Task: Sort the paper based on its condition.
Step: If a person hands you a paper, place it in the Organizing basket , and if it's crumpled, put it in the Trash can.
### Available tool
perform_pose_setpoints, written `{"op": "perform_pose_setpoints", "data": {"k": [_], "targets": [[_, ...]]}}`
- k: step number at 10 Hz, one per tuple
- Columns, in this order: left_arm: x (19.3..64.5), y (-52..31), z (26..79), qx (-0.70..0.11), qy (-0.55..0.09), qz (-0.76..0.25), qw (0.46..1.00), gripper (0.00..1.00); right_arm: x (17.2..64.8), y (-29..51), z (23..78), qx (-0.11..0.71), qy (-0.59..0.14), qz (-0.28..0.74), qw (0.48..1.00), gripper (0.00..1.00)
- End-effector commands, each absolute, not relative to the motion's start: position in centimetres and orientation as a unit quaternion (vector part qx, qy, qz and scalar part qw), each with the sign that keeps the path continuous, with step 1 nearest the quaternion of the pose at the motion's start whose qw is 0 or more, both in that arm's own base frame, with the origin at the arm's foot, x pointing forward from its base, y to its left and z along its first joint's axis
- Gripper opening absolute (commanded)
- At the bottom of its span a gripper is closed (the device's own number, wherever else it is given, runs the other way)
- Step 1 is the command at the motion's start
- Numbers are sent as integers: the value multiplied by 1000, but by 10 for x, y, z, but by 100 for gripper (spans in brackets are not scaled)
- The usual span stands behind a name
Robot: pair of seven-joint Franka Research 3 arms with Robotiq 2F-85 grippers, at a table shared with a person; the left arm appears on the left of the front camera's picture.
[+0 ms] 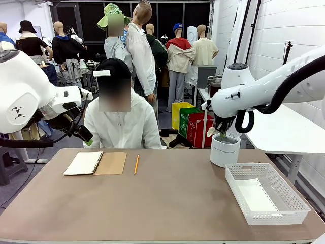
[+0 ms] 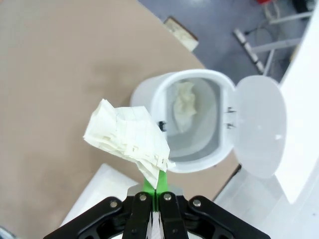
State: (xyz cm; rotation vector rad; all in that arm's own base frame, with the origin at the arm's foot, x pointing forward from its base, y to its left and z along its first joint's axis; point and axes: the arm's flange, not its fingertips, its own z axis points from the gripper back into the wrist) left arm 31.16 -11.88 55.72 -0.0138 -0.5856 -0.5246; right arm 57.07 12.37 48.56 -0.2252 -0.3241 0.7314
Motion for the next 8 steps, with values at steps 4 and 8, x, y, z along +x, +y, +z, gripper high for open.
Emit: {"op": "perform_pose_setpoints", "data": {"k": [4, 8], "targets": [[312, -118, 557, -11, -287, -254, 923, 100, 621, 106, 476, -174, -144, 326, 918, 0], [312, -118, 557, -11, -287, -254, 923, 100, 627, 97, 455, -178, -115, 307, 928, 0]]}}
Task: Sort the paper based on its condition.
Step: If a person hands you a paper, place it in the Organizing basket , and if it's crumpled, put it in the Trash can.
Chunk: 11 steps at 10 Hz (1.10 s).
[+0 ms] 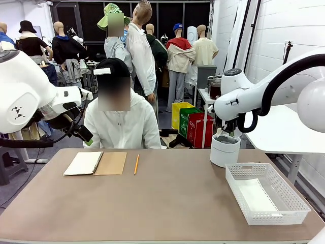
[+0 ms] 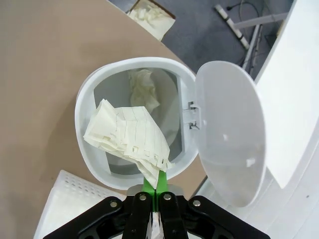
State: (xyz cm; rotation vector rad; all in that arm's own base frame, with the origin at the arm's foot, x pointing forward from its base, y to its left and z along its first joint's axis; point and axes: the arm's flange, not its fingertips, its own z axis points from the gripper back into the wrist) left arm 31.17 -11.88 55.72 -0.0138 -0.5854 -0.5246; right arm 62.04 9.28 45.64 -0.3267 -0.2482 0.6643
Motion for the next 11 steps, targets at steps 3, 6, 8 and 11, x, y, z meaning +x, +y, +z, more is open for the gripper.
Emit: {"op": "perform_pose_setpoints", "data": {"k": [3, 6, 8, 11], "targets": [[312, -118, 557, -11, -287, -254, 923, 100, 634, 99, 449, -188, -115, 297, 929, 0], [312, -118, 557, -11, -287, -254, 923, 100, 643, 100, 447, -191, -114, 280, 934, 0], [312, -118, 557, -11, -287, -254, 923, 100, 644, 103, 446, -188, -106, 275, 937, 37], [312, -118, 557, -11, -287, -254, 923, 100, 641, 106, 454, -186, -97, 276, 938, 96]]}}
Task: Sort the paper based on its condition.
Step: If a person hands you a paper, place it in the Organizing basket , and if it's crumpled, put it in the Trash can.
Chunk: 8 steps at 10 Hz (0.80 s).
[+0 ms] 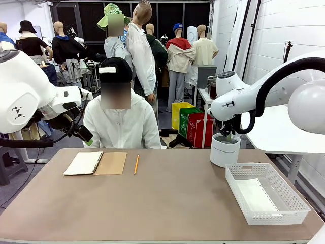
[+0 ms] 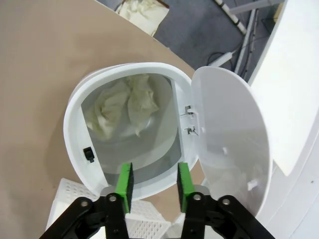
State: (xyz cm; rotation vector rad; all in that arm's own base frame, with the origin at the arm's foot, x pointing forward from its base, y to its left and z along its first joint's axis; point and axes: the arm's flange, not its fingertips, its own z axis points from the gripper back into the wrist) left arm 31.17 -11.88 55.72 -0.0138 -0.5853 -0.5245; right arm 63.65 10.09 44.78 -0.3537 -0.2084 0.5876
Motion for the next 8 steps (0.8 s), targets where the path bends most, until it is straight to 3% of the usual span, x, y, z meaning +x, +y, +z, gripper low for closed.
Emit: {"op": "perform_pose_setpoints", "data": {"k": [1, 8], "targets": [[312, -118, 557, -11, -287, -254, 923, 100, 639, 109, 461, -178, -94, 278, 939, 100], [312, -118, 557, -11, -287, -254, 923, 100, 635, 125, 480, -129, -69, 290, 946, 100]]}}
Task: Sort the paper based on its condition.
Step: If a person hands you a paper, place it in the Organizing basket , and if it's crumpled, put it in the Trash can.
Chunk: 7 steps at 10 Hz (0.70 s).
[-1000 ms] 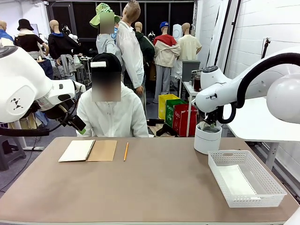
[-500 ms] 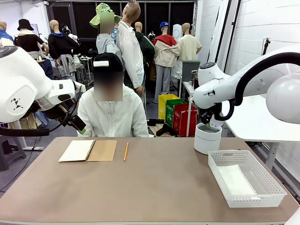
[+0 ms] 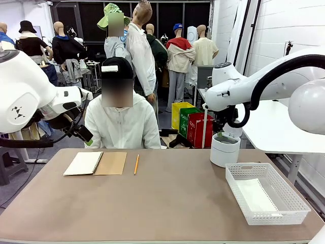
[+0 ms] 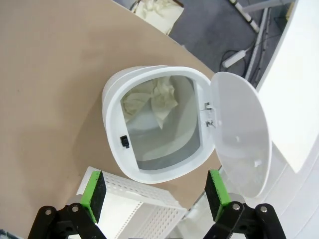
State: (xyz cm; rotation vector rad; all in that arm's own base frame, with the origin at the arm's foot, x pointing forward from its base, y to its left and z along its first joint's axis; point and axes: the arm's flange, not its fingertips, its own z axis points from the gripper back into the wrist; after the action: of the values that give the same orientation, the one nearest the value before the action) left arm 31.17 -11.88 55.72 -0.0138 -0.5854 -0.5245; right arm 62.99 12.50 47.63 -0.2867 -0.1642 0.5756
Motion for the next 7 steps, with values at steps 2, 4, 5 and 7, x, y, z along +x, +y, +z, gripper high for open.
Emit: {"op": "perform_pose_setpoints", "data": {"k": [2, 4, 5, 7], "targets": [[312, -118, 557, -11, -287, -254, 923, 100, 631, 124, 477, -147, -86, 282, 944, 100], [312, -118, 557, -11, -287, -254, 923, 100, 631, 124, 477, -147, -86, 282, 944, 100], [312, -118, 557, -11, -287, -254, 923, 100, 631, 124, 477, -147, -86, 282, 944, 100], [312, -118, 557, -11, -287, -254, 923, 100, 631, 124, 477, -147, -86, 282, 944, 100]]}}
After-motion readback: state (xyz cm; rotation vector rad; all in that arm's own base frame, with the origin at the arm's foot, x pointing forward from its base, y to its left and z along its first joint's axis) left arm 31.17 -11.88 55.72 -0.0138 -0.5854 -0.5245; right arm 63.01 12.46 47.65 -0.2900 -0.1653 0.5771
